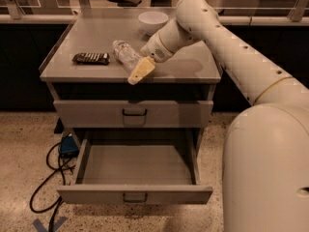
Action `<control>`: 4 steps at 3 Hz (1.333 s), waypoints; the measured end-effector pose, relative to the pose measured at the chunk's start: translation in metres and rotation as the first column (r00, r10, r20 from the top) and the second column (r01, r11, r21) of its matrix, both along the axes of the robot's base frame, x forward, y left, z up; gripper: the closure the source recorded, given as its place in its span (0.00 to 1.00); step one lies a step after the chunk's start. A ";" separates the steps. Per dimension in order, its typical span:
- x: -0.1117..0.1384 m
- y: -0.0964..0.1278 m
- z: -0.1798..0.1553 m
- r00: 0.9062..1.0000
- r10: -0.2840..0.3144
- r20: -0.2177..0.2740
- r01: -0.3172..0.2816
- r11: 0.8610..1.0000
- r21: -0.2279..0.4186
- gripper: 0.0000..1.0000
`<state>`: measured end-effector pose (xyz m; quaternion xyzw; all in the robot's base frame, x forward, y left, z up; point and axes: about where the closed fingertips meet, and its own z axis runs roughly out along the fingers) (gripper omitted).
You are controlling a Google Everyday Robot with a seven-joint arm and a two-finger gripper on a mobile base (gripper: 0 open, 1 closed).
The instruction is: Place water bottle into middle drawer
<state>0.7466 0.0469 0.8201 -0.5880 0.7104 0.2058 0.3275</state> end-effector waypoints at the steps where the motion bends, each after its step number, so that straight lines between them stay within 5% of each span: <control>1: 0.000 0.000 0.000 1.000 0.000 0.000 0.000 1.000 0.000 0.40; 3: 0.000 0.000 0.000 1.000 0.000 0.000 0.000 1.000 0.000 0.86; 4: -0.004 0.014 0.011 1.000 0.030 0.008 -0.030 0.999 -0.029 1.00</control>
Offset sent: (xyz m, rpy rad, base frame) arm 0.0000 0.0000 0.0000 0.0000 0.0000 0.0000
